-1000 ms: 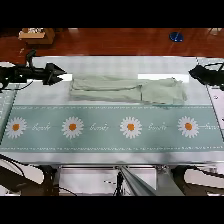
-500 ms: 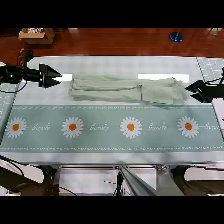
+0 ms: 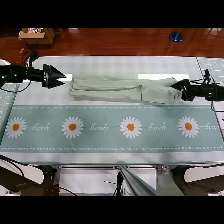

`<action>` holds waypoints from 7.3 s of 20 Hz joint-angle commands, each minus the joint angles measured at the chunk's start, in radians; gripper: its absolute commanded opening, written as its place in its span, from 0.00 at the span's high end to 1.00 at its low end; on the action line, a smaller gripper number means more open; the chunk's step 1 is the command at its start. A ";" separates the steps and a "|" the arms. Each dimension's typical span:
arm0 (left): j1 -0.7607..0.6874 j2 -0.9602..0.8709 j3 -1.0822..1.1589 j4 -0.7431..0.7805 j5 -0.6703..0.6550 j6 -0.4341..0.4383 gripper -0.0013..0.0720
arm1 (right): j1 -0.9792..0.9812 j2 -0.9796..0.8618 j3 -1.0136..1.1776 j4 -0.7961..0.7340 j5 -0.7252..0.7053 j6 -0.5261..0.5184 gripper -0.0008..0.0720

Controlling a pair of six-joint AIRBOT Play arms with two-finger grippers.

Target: Fold the shirts.

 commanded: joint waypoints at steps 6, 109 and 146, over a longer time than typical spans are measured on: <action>-0.019 0.000 0.002 0.000 -0.001 0.001 0.48 | 0.076 0.020 0.053 -0.002 0.040 -0.008 0.95; -0.105 0.737 -0.107 0.210 0.089 0.023 0.95 | 0.533 0.443 -0.635 0.209 -0.424 0.283 0.27; -0.023 0.737 -0.106 0.185 0.275 0.068 0.95 | -0.886 0.999 -0.306 -1.516 0.791 0.372 0.95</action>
